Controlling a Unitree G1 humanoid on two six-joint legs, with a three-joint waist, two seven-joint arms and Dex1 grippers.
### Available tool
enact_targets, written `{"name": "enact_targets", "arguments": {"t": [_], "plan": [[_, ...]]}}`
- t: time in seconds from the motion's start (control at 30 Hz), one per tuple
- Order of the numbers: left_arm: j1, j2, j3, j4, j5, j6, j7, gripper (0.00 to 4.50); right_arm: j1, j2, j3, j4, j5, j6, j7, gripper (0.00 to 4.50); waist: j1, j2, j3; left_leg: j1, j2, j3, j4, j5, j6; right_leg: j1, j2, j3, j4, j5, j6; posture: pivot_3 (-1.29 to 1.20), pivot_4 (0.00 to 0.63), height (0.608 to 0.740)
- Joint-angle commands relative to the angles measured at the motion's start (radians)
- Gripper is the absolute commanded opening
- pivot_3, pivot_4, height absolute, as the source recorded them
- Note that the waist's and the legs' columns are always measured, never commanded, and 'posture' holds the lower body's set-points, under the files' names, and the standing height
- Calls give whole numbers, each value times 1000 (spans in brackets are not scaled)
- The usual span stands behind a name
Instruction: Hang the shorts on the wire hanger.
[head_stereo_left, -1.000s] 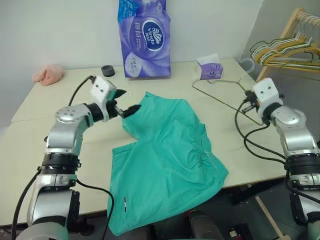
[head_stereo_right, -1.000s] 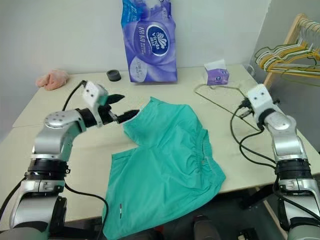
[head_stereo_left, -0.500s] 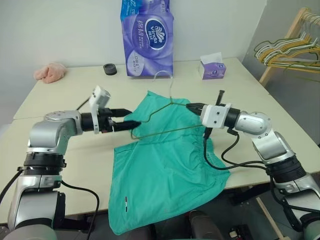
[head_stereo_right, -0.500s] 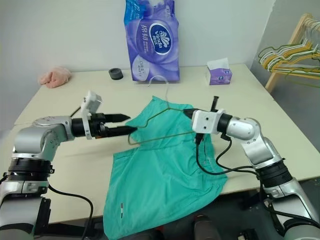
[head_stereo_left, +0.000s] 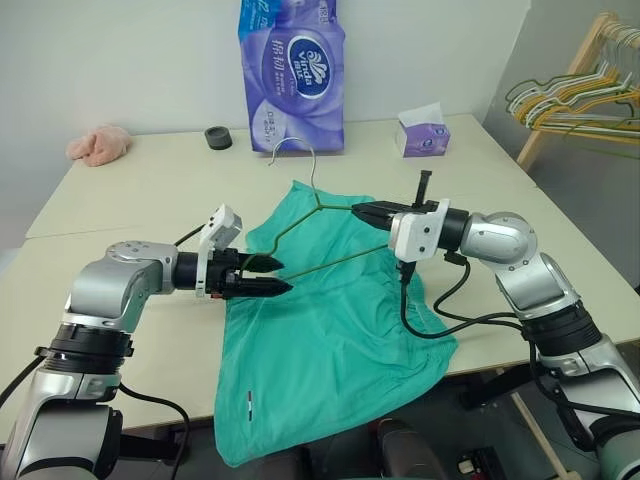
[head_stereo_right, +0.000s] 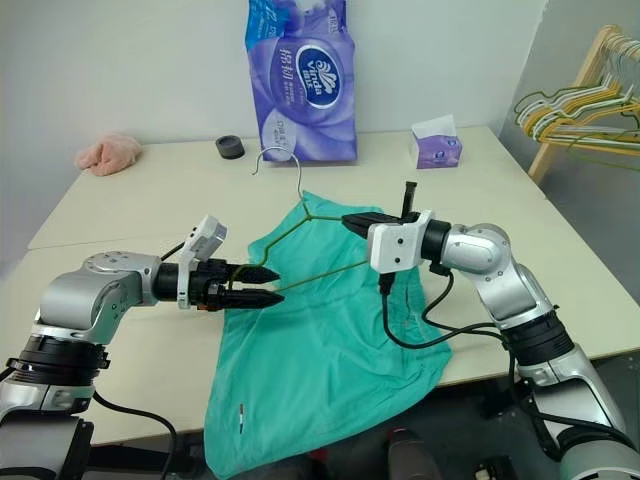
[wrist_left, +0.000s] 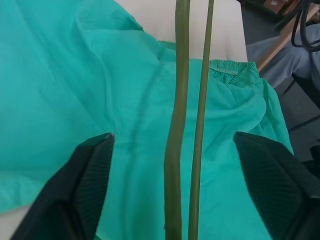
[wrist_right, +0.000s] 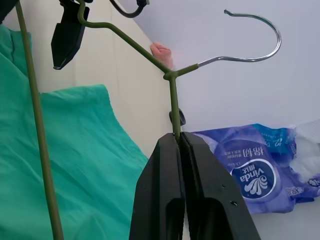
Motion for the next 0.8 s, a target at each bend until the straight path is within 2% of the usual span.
{"name": "enact_targets", "arguments": {"t": [0.03, 0.3, 0.43, 0.57, 0.67, 0.8], "plan": [[9, 20, 2, -46, -19, -4, -30, 2444, -10, 8, -24, -36, 0, -4, -7, 0, 0, 0, 0, 0, 0, 0, 0, 0, 0, 0, 0, 0, 0, 0, 0, -161, 86, 740], [43, 21, -4, -71, -12, -14, -42, 66, -9, 18, -26, -42, 12, -2, 1, 0, 0, 0, 0, 0, 0, 0, 0, 0, 0, 0, 0, 0, 0, 0, 0, -158, 84, 740], [51, 21, -4, -66, -4, -22, -32, 14, -1, 4, -13, -46, 1, 5, 28, 0, 0, 0, 0, 0, 0, 0, 0, 0, 0, 0, 0, 0, 0, 0, 0, -156, 80, 740], [68, 31, -16, -53, 41, -83, -17, 0, 15, 0, -27, -50, -6, 33, 19, 1057, -1, 0, 0, 0, 0, 0, 0, 0, 0, 0, 0, 0, 0, 0, 0, -155, 77, 740], [75, 23, -1, -42, 59, -119, 12, 0, 32, -11, -36, -90, 23, 84, 44, 2055, 0, 0, 0, 0, 0, 0, 0, 0, 0, 0, 0, 0, 0, 0, 0, -156, 75, 740], [68, 24, 6, -15, 105, -208, 52, 0, 79, -67, -76, -188, 131, 279, 132, 3477, 5, 0, 0, 0, 0, 0, 0, 0, 0, 0, -1, 0, 0, 0, 0, -156, 74, 740]]}}
